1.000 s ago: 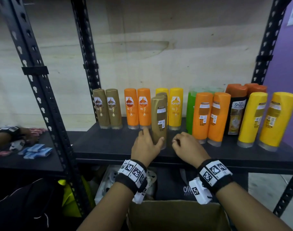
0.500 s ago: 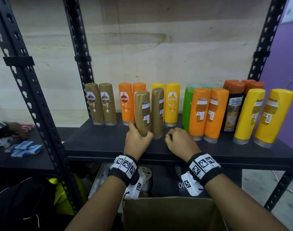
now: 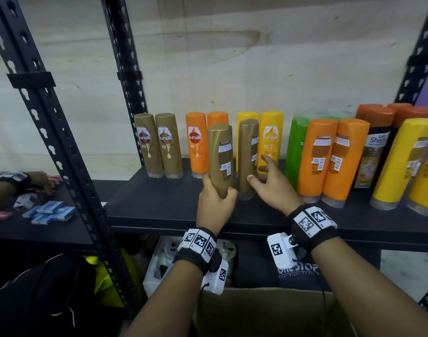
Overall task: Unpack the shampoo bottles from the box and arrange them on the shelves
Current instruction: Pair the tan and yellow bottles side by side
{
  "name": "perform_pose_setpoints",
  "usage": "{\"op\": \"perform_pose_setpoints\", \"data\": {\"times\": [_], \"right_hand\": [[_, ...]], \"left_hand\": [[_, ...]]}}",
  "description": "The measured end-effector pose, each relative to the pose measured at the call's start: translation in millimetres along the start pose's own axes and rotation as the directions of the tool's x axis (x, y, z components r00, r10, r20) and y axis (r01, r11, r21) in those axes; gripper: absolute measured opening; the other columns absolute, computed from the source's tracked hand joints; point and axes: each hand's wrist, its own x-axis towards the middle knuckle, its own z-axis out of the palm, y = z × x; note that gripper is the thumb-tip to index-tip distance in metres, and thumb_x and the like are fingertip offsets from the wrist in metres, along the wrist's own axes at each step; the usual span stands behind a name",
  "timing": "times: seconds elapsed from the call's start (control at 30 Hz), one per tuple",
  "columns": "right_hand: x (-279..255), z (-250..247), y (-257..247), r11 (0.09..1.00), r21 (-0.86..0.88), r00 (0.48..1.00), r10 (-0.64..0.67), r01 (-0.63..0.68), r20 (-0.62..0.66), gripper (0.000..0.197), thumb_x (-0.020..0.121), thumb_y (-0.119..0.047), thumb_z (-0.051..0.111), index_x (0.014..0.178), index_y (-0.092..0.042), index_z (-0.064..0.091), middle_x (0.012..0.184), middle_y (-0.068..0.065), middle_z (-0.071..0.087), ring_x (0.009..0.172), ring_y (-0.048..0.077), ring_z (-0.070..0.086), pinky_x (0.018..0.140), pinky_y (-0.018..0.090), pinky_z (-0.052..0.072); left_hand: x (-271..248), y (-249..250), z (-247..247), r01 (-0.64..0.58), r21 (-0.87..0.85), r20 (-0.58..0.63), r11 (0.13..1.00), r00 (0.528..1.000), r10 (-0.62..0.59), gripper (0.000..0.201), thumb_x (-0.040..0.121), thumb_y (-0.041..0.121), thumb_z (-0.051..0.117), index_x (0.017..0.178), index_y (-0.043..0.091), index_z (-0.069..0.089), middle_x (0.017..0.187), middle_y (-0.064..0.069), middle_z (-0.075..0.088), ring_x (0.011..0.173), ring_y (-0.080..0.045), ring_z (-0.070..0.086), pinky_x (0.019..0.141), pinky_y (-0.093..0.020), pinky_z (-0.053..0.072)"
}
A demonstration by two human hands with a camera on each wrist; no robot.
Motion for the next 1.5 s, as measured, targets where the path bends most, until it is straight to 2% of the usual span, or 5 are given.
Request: {"op": "perform_pose_setpoints", "data": {"times": [0.17, 0.5, 1.07, 1.2, 1.5], "right_hand": [[5.8, 15.1, 5.3, 0.996, 0.091, 0.991, -0.017, 0.005, 0.134, 0.087, 0.102, -0.041, 0.058, 0.161, -0.037, -0.006, 0.167, 0.000, 0.027, 0.151, 0.020, 0.031, 0.122, 0.044, 0.031], [-0.3, 28.7, 12.5, 0.987, 0.160, 0.998, 0.025, -0.015, -0.060, 0.072, 0.088, -0.047, 0.076, 0.142, -0.024, 0.034, 0.141, 0.004, 0.043, 0.134, 0.022, 0.046, 0.110, 0.038, 0.041], [-63.3, -9.0, 18.0, 0.962, 0.256, 0.982, -0.052, 0.097, -0.180, 0.059, 0.100, -0.031, 0.065, 0.147, -0.016, 0.032, 0.136, -0.007, 0.052, 0.123, 0.007, 0.050, 0.099, 0.025, 0.041], [-73.3, -26.8, 30.7, 0.965, 0.253, 0.987, -0.031, 0.071, -0.158, 0.056, 0.101, -0.038, 0.060, 0.146, -0.025, 0.030, 0.138, -0.012, 0.050, 0.123, 0.004, 0.049, 0.094, 0.023, 0.039], [-94.6, -71.9, 62.7, 0.982, 0.185, 0.967, 0.011, 0.037, -0.254, 0.055, 0.100, -0.045, 0.059, 0.145, -0.032, 0.031, 0.135, -0.013, 0.053, 0.120, 0.005, 0.051, 0.091, 0.022, 0.040]], "left_hand": [[1.3, -3.7, 0.9, 0.005, 0.042, -0.004, 0.999, 1.000, -0.005, 0.062, 0.088, 0.031, 0.063, 0.142, 0.032, 0.031, 0.112, 0.003, 0.069, 0.100, -0.022, 0.066, 0.087, -0.036, 0.051], [2.8, -6.9, 1.6, -0.033, 0.038, -0.024, 0.999, 0.999, 0.034, 0.055, 0.097, 0.058, 0.055, 0.142, 0.034, 0.034, 0.122, 0.011, 0.069, 0.112, -0.019, 0.067, 0.090, -0.037, 0.052], [5.2, -8.9, -1.3, -0.075, -0.076, 0.026, 0.994, 0.997, 0.077, 0.053, 0.098, 0.041, 0.066, 0.141, 0.019, 0.045, 0.123, 0.012, 0.063, 0.117, -0.010, 0.062, 0.083, -0.010, 0.044], [-3.2, 0.6, 11.7, -0.131, -0.116, 0.058, 0.985, 0.989, 0.139, 0.047, 0.095, 0.039, 0.072, 0.135, 0.024, 0.053, 0.117, 0.024, 0.065, 0.107, 0.014, 0.061, 0.086, -0.006, 0.046], [-34.6, 34.2, 72.5, -0.191, -0.223, 0.144, 0.956, 0.963, 0.226, 0.038, 0.091, 0.040, 0.077, 0.122, 0.027, 0.060, 0.108, 0.023, 0.072, 0.104, 0.008, 0.066, 0.081, -0.007, 0.049]]}}
